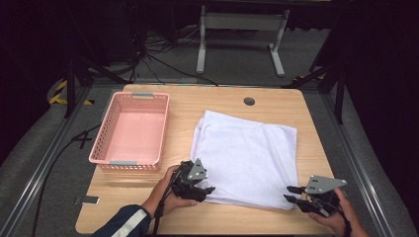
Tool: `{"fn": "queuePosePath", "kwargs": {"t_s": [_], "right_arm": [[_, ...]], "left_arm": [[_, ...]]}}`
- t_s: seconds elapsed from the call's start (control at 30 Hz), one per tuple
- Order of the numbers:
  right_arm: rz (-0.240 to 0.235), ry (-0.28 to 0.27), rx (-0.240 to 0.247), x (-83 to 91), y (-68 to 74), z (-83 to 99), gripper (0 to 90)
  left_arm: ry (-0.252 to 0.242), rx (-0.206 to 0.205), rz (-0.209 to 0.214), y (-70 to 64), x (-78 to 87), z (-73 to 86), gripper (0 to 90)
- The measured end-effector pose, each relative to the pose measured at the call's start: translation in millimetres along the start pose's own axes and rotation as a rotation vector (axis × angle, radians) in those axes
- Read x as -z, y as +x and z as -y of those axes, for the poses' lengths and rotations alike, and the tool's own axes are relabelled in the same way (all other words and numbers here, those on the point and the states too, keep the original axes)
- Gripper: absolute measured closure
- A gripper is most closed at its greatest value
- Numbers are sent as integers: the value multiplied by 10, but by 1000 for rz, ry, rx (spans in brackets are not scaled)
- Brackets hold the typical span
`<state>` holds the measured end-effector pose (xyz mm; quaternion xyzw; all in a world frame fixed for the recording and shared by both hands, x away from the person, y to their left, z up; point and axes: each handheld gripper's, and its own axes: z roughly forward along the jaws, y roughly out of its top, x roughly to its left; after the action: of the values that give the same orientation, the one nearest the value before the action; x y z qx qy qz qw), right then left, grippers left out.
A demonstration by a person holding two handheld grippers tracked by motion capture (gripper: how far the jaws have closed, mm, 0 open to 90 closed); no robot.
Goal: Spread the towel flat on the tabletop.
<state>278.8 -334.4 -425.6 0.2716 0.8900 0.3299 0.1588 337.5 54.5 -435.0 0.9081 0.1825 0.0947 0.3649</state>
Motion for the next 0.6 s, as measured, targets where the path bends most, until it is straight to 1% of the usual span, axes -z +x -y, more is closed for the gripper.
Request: {"fn": "queuePosePath", "kwargs": {"t_s": [0.03,0.07,0.1,0.13,0.17,0.2,0.23,0.27,0.3,0.33,0.37,0.4,0.43,0.47,0.5,0.53,0.57,0.6], "right_arm": [[0,0,0,0,0,0,701],[-34,39,-16,-96,4,51,704],[-40,60,-12,-124,17,85,705],[-50,82,-13,-140,27,118,705],[-55,88,-18,-137,41,151,705],[-62,75,-31,-119,41,178,705],[-71,73,-44,-97,37,199,705],[-75,76,-48,-79,39,219,699],[-78,79,-49,-65,42,232,695],[-77,80,-54,-48,51,255,691],[-76,79,-53,-45,55,268,683],[-72,81,-60,-31,65,276,673],[-74,83,-51,-20,73,281,661],[-73,86,-46,-17,84,289,659],[-73,86,-55,-10,93,294,658],[-72,86,-55,-4,99,299,647],[-74,88,-47,1,107,304,644],[-73,89,-50,3,113,307,640]], "left_arm": [[31,-2,-4,15,-70,-7,373],[97,-7,4,45,-162,7,445],[97,-7,4,45,-162,7,507],[137,-21,1,56,-178,55,546],[127,-21,9,52,-149,85,585],[129,-23,7,44,-106,111,648],[141,-34,4,34,-60,138,708],[139,-42,-6,27,-28,162,743],[144,-41,-7,17,36,211,764],[137,-33,-7,10,65,246,805],[144,-19,-13,-1,111,294,810],[135,2,-6,-20,150,349,824],[134,4,-7,-36,180,397,858],[132,3,-1,-54,203,444,858],[133,15,16,-75,222,493,874],[134,25,25,-102,235,546,884],[138,24,23,-117,243,576,886],[132,28,24,-119,253,590,877]]}}
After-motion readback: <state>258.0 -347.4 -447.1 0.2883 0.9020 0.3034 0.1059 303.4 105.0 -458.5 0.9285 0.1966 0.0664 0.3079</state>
